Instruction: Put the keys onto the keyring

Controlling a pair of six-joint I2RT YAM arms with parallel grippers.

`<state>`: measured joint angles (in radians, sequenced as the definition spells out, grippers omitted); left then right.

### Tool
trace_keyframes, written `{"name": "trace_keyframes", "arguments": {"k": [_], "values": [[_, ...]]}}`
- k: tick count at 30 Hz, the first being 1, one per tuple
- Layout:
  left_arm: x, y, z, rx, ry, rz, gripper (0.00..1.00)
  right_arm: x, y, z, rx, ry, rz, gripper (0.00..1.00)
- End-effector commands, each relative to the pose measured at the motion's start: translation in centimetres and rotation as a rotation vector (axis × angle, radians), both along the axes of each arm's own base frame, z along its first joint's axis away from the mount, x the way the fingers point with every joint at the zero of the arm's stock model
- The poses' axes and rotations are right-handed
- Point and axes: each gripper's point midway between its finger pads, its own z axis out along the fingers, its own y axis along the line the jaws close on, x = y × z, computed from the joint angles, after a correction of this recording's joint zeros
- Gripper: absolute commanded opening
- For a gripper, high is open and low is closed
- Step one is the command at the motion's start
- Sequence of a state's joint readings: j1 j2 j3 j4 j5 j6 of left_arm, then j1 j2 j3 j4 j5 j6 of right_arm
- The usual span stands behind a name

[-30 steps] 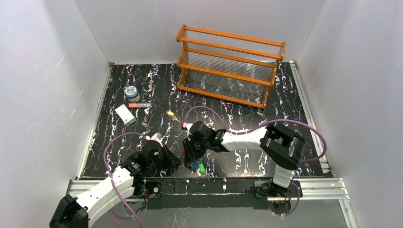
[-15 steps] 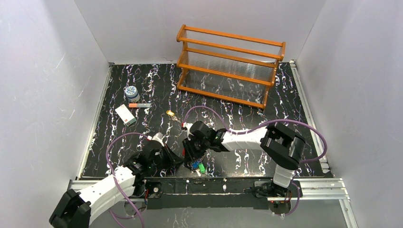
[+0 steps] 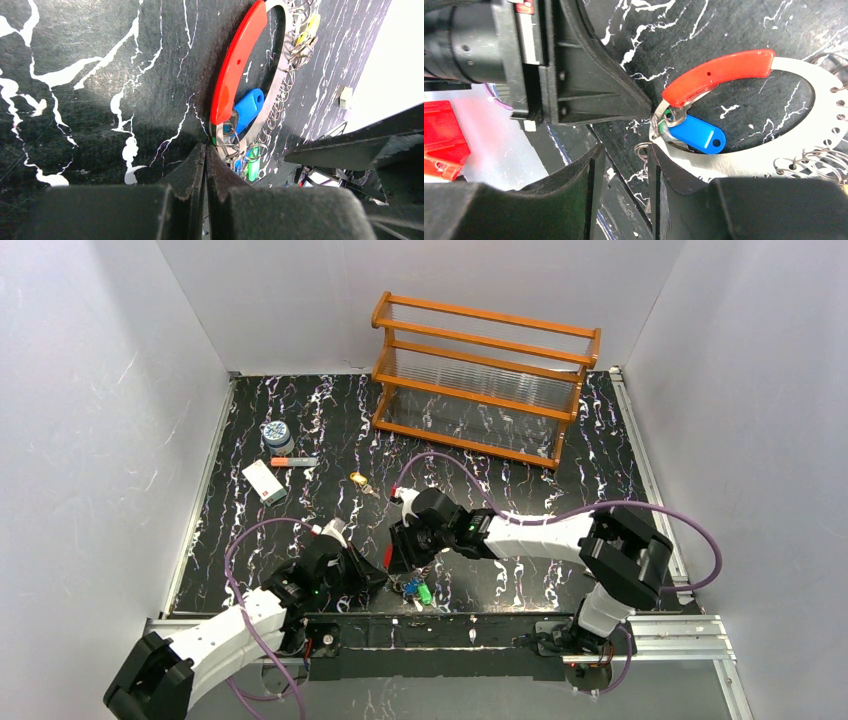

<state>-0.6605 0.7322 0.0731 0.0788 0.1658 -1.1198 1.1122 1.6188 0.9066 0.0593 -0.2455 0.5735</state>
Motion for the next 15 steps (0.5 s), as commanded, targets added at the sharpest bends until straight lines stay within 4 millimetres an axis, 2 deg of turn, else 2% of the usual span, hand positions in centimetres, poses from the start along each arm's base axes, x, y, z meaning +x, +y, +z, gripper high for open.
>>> {"name": "trace_keyframes", "arguments": {"k": [1, 9, 15], "values": [[-1.2, 0.8, -1.7, 0.038, 0.043, -0.006, 0.00, -0.1, 0.4, -0.9, -0.014, 0.039, 0.007, 0.44], [-1.0, 0.9, -1.9, 0.053, 0.038, -0.002, 0.00, -0.2, 1.0, -2.7, -0.050, 0.073, 0.026, 0.39], [-1.2, 0.9, -2.3, 0.059, 0.048, -0.009, 0.00, 0.1, 1.8, -2.4, -0.027, 0.058, 0.048, 0.36]]}}
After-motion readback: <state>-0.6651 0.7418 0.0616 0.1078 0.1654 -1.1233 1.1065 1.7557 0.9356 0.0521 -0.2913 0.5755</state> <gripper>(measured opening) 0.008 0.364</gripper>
